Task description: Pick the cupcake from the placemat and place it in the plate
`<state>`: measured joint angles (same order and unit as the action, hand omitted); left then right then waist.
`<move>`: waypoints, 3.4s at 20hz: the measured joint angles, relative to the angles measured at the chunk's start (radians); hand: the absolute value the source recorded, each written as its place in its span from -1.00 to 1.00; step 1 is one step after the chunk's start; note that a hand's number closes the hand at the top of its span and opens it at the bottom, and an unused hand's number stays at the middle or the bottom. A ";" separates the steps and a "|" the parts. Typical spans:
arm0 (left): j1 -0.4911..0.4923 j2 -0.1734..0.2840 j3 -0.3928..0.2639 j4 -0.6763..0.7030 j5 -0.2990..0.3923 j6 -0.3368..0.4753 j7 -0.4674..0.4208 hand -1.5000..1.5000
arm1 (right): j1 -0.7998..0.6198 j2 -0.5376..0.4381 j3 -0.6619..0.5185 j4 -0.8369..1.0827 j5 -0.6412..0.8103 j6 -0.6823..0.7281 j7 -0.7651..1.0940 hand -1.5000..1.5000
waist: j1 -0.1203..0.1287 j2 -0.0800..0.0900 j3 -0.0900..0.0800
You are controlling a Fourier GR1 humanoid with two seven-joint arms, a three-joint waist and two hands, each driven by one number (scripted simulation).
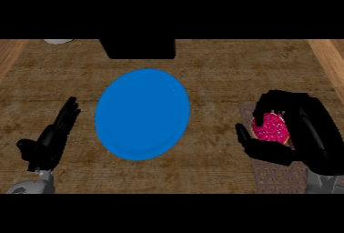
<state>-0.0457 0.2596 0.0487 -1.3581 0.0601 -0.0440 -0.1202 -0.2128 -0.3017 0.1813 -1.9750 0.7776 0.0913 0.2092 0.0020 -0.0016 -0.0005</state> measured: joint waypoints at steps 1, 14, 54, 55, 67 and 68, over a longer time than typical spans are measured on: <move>0.009 -0.002 -0.002 -0.016 -0.006 0.002 0.005 0.00 | -0.027 0.015 0.006 0.011 0.003 0.011 0.011 1.00 | 0.001 0.000 0.000; -0.019 -0.018 0.016 0.030 -0.025 -0.022 -0.018 0.00 | -0.356 0.257 0.160 0.331 0.070 0.011 0.148 1.00 | 0.011 0.003 0.000; -0.039 -0.043 0.030 0.012 -0.048 -0.029 0.026 0.00 | -0.459 0.197 0.186 0.916 -0.901 -0.648 -0.271 -1.00 | 0.004 0.005 0.001; -0.047 -0.047 0.030 0.011 -0.052 -0.019 0.031 0.00 | -0.438 0.183 0.166 0.919 -0.917 -0.613 -0.309 -1.00 | 0.003 0.005 0.001; -0.012 -0.064 0.036 0.019 -0.071 -0.029 -0.011 0.00 | -0.332 0.046 0.013 1.071 -0.933 -0.265 -0.610 -1.00 | 0.003 0.003 0.001; -0.021 -0.068 0.036 0.013 -0.073 -0.024 0.006 0.00 | -0.325 0.039 0.004 1.071 -0.926 -0.249 -0.612 -1.00 | 0.003 0.003 0.001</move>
<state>-0.0670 0.1920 0.0844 -1.3447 -0.0126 -0.0681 -0.1141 -0.5380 -0.2629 0.1848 -0.9036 -0.1486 -0.1580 -0.4031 0.0048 0.0014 0.0002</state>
